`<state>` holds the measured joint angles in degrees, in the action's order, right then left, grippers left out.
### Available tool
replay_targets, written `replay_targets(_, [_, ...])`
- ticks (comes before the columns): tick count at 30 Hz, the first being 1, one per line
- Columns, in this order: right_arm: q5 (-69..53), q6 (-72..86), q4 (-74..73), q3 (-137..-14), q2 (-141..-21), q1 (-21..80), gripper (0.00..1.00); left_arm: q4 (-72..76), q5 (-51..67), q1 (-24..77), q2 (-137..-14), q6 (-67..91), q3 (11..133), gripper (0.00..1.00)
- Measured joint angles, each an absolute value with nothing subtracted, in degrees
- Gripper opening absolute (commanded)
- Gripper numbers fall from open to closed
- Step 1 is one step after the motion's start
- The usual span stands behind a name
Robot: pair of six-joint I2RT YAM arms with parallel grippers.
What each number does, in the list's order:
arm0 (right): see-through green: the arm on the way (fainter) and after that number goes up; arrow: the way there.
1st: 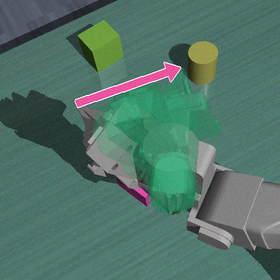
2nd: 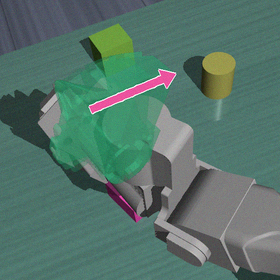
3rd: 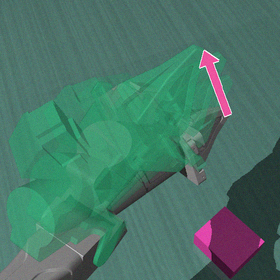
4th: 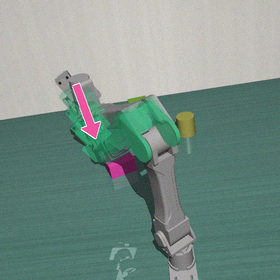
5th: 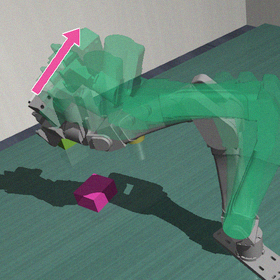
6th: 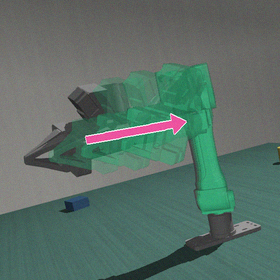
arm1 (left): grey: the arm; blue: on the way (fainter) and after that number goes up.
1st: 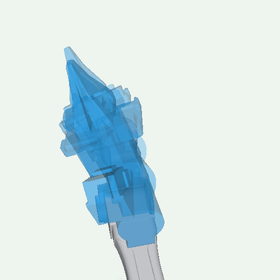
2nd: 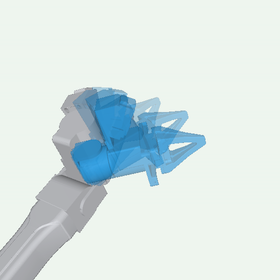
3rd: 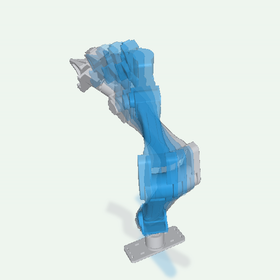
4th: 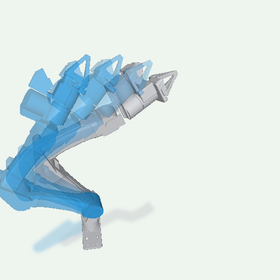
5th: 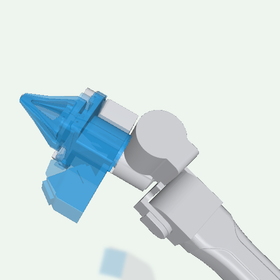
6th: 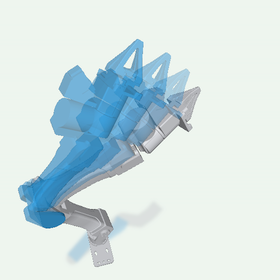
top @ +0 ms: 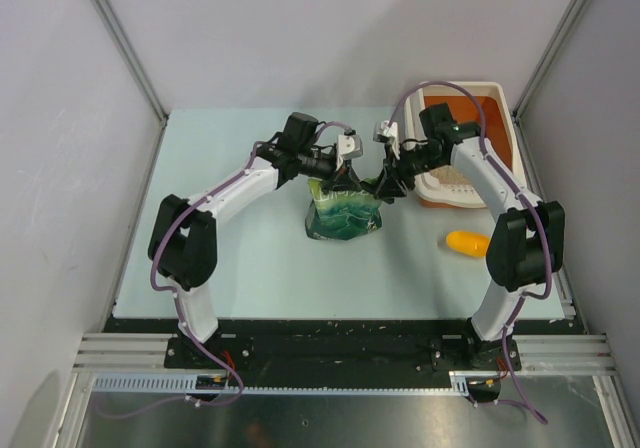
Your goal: Fill the litter box with clean litter
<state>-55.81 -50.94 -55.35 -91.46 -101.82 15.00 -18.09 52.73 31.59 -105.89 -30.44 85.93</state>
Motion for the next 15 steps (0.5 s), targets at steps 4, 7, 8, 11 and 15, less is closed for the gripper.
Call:
replay_targets(4, [-55.02, -52.71, -55.31, -90.63, -101.69, 15.14, 0.41, -18.13, 52.75, 31.59, -105.89, -30.44, 85.93, 0.0])
replay_targets(7, [-54.17, -53.71, -55.13, -89.95, -101.65, 15.22, 0.38, -18.13, 52.75, 31.62, -105.89, -30.44, 85.93, 0.0])
replay_targets(8, [-53.76, -54.02, -55.11, -89.78, -101.65, 15.2, 0.34, -18.13, 52.75, 31.62, -105.89, -30.44, 85.93, 0.0])
replay_targets(11, [-53.21, -54.35, -54.7, -89.56, -101.54, 15.14, 0.12, -18.15, 52.75, 31.62, -105.86, -30.44, 85.93, 0.0])
replay_targets(15, [-53.17, -54.19, -54.43, -89.36, -100.92, 14.76, 0.0, -17.98, 52.69, 31.59, -105.89, -30.26, 85.93, 0.41])
